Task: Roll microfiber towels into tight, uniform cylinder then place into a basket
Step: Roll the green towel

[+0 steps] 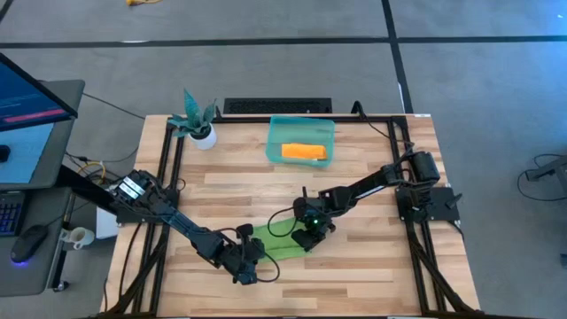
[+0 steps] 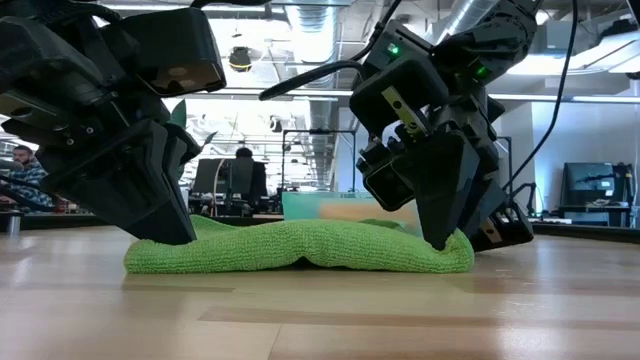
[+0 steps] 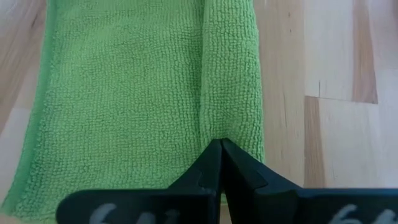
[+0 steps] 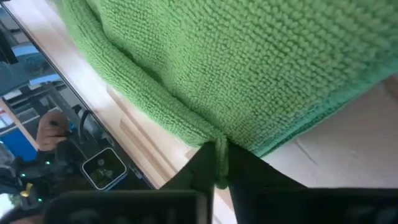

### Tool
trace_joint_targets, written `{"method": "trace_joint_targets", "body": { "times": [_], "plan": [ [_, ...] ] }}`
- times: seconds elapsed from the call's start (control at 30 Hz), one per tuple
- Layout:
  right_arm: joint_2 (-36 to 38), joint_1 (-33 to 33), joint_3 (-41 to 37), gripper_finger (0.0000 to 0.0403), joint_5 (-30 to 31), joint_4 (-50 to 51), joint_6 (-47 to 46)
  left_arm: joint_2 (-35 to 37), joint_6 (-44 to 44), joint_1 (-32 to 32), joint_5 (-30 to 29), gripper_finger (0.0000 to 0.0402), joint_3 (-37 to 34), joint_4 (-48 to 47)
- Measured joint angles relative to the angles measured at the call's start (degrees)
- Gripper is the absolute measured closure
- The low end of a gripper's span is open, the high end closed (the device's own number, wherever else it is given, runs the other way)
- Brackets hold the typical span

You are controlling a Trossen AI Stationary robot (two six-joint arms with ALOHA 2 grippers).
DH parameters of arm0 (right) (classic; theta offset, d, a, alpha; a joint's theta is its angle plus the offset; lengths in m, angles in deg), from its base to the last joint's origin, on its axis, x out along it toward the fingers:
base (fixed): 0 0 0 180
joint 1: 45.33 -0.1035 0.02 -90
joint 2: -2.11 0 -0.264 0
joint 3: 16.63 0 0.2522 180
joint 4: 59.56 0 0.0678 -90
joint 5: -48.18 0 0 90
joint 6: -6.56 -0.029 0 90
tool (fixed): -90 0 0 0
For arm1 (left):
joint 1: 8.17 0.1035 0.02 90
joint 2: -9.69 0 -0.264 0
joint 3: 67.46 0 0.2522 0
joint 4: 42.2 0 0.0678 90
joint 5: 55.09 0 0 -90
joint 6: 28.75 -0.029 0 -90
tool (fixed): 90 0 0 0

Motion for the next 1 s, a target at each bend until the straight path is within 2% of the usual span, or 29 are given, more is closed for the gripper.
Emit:
{"method": "trace_joint_targets", "body": {
  "times": [0.17,0.3,0.6,0.8,0.9,1.0],
  "plan": [
    [0.00,-0.31,0.02,0.0297,0.36,-0.31,0.74,0.02,0.87,0.01,0.57,0.0401,0.02,-1.11],
    [0.15,0.24,0.03,0.0267,-2.24,-0.10,2.95,0.02,0.89,0.02,0.79,0.0401,0.00,-1.18],
    [5.17,0.22,-0.09,0.0242,2.08,3.68,10.24,0.02,2.69,0.02,1.32,0.0401,-0.02,-1.22],
    [11.84,-0.35,-0.13,0.0242,9.49,12.52,16.87,0.02,3.44,0.02,1.52,0.0401,-0.02,-1.23],
    [16.45,-2.57,-0.13,0.0243,16.75,14.96,22.77,0.02,3.62,0.02,1.52,0.0401,-0.02,-1.21],
    [19.76,-6.57,-0.13,0.0244,25.72,13.30,27.58,0.02,4.01,0.02,1.52,0.0401,-0.02,-1.21]
  ]
}}
